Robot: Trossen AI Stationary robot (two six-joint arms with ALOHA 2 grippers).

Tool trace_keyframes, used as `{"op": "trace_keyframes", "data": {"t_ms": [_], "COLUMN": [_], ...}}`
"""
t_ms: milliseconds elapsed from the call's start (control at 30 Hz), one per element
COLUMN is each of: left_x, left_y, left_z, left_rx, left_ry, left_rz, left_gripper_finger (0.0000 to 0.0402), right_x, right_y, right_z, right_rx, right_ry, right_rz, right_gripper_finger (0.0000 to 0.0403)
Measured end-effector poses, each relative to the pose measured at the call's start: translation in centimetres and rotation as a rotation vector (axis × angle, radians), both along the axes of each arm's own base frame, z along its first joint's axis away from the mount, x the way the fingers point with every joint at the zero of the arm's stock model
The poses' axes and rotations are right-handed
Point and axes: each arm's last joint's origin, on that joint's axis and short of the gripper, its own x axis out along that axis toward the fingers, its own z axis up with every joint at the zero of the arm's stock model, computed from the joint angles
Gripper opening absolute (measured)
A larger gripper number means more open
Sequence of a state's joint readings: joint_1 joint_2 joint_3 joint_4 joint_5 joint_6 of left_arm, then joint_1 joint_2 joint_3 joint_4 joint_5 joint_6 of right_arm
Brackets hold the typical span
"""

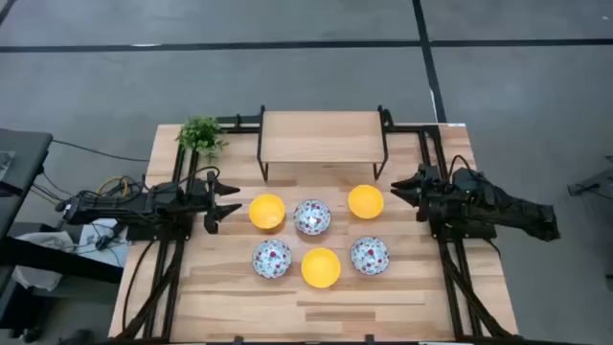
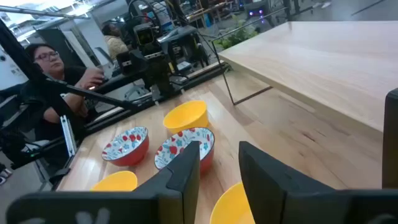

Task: Pick & Place Mini bowls

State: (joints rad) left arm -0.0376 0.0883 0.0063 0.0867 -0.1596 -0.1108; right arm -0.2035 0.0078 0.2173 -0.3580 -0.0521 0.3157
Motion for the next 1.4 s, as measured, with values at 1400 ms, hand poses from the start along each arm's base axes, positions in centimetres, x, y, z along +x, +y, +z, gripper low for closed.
{"op": "trace_keyframes", "data": {"t_ms": [1400], "left_x": [0.0], "left_y": [0.0], "left_z": [0.3], "left_rx": [-0.001], "left_ry": [-0.027], "left_rz": [0.000], "left_gripper_finger": [0.0241], "right_x": [5.1], "right_y": [1.5], "right_z": [8.7], "right_rx": [0.416], "right_ry": [0.252], "right_rz": [0.104], "right_gripper_finger": [0.0102]}}
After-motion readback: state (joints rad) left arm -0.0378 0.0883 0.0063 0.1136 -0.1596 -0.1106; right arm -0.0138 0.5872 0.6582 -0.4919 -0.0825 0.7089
